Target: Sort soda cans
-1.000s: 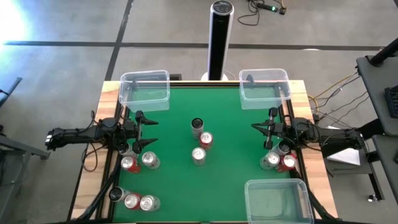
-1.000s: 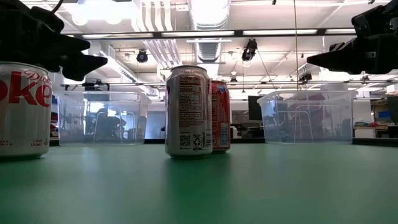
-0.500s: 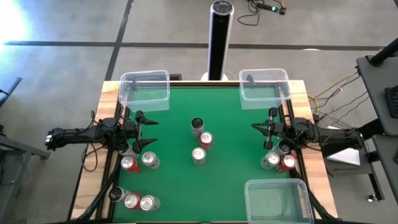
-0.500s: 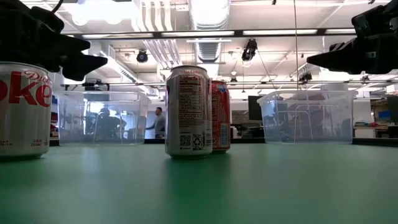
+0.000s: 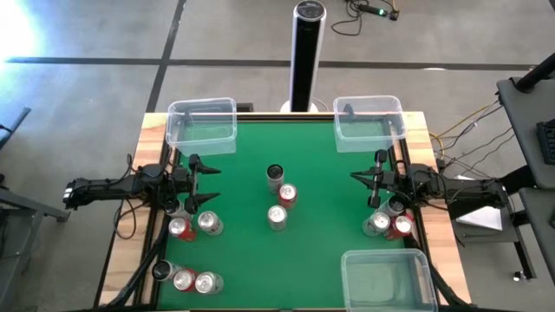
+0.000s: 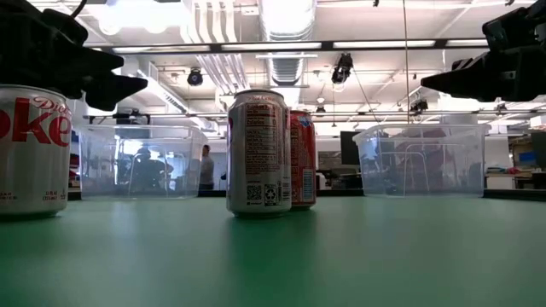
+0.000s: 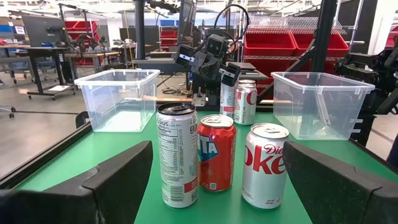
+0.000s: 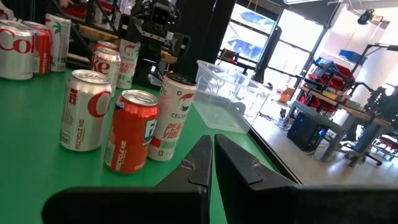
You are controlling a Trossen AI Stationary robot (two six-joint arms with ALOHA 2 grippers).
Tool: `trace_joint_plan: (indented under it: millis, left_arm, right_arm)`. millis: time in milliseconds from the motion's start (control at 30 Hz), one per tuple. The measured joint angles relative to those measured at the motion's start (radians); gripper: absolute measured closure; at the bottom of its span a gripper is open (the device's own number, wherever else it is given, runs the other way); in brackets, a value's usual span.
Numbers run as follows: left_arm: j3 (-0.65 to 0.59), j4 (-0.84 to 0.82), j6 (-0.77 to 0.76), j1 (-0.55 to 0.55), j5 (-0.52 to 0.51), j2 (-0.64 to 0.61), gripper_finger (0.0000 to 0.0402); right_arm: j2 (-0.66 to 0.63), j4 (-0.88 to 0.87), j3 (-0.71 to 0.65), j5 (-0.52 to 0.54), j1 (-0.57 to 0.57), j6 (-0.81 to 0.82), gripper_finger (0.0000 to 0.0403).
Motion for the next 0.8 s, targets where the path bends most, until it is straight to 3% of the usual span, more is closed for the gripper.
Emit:
trace_joint_plan:
  millis: [67,167,300,367,467,567,667,800]
  left_arm:
    - [0.0,0.0,0.0,0.0,0.0,0.0,0.0057]
    - [0.0,0.0,0.0,0.0,0.0,0.0,0.0057]
    - [0.0,0.0,0.0,0.0,0.0,0.0,0.0057]
    - [0.0,-0.002,0.0,0.0,0.0,0.0,0.0057]
    - [0.0,-0.003,0.0,0.0,0.0,0.0,0.0057]
    - [0.0,0.0,0.0,0.0,0.0,0.0,0.0057]
    - [0.0,0.0,0.0,0.0,0.0,0.0,0.0057]
    - [0.0,0.0,0.0,0.0,0.0,0.0,0.0057]
  right_arm:
    - [0.0,0.003,0.0,0.0,0.0,-0.005,0.039]
    - [0.007,0.068,0.0,0.004,-0.003,-0.147,0.039]
    - [0.007,0.111,0.0,-0.051,-0.002,-0.133,0.039]
    - [0.011,0.141,0.0,-0.098,-0.002,0.007,0.039]
    - [0.013,0.293,0.0,-0.199,-0.002,0.421,0.039]
    - [0.012,0.45,0.007,-0.199,-0.003,0.741,0.039]
    - [0.03,0.316,0.089,-0.123,-0.002,0.907,0.039]
    - [0.124,-0.014,0.298,-0.096,-0.003,0.782,0.039]
